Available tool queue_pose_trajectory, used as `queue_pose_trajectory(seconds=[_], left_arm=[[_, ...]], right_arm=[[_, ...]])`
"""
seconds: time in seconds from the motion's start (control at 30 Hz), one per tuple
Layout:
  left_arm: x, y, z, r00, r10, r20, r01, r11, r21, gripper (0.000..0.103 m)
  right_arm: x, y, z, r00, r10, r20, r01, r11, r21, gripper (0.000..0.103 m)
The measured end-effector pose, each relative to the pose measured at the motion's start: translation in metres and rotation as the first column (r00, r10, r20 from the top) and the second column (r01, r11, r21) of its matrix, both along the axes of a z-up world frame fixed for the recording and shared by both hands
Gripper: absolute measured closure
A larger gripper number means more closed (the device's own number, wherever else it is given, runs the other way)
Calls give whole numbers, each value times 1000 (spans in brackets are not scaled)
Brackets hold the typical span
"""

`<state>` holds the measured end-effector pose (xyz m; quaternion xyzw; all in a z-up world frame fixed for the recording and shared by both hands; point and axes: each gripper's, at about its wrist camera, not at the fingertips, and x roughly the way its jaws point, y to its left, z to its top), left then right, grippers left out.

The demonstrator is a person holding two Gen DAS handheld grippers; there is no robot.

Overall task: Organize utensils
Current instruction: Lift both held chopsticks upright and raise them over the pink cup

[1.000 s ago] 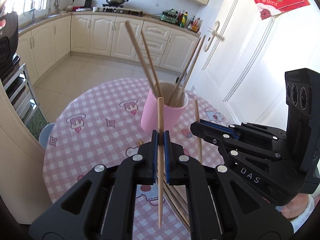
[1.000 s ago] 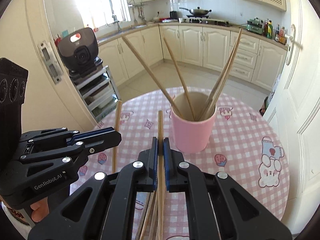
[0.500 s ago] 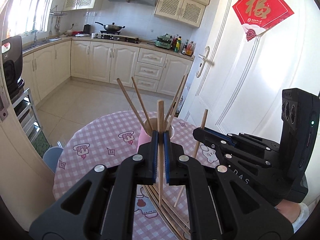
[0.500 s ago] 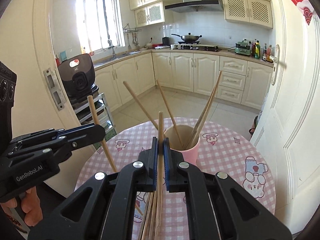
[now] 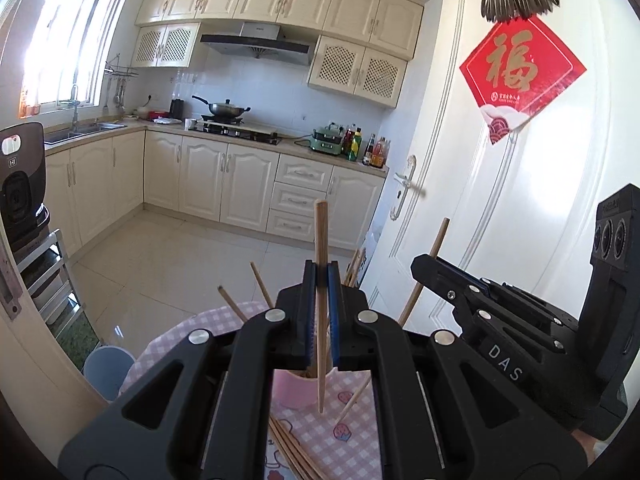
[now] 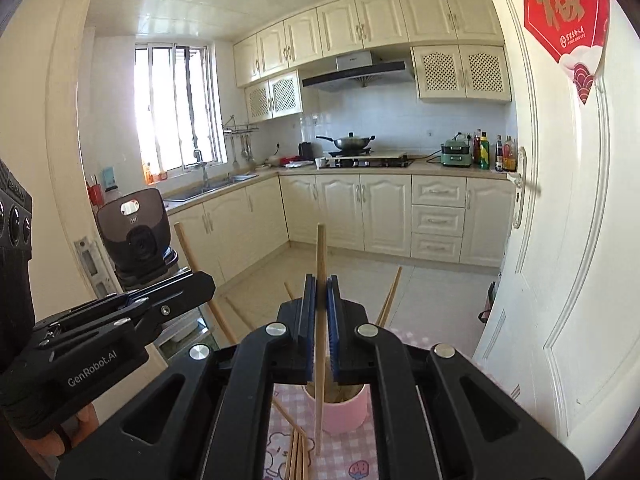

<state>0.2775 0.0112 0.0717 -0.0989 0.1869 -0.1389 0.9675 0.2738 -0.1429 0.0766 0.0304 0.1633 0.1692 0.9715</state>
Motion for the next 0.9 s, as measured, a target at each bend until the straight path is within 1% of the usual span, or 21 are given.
queue_pose_trajectory(seconds=[0.07,0.17,0.27,0.37,0.5,0.6,0.77,0.9], left_arm=[[6,3,7,999,17,27,-16,999,-33,97],[12,7,14,997,43,69,-39,998,-56,97],[16,7,12,993,58,103,-52,997,-59,97],[22,5,5,991,55,120,-49,997,-54,97],[30,5,-11,994,40,104,-36,999,-40,97],[33,5,-21,995,38,97,-36,999,-28,97],[36,2,-32,996,33,78,-32,999,-22,97],[37,0,-42,998,27,62,-26,1000,-9,97]], right_arm=[[3,3,3,999,-15,29,15,1000,-9,99],[12,5,2,997,-46,60,47,999,-13,99],[19,2,-3,995,-65,78,65,998,4,99],[24,0,-12,994,-64,88,62,998,19,99],[25,-4,-21,992,-63,113,61,998,26,99],[28,-2,-26,992,-64,113,61,998,25,99],[33,2,-31,995,-46,91,46,999,-1,99],[33,2,-41,997,-36,72,37,999,-10,99]])
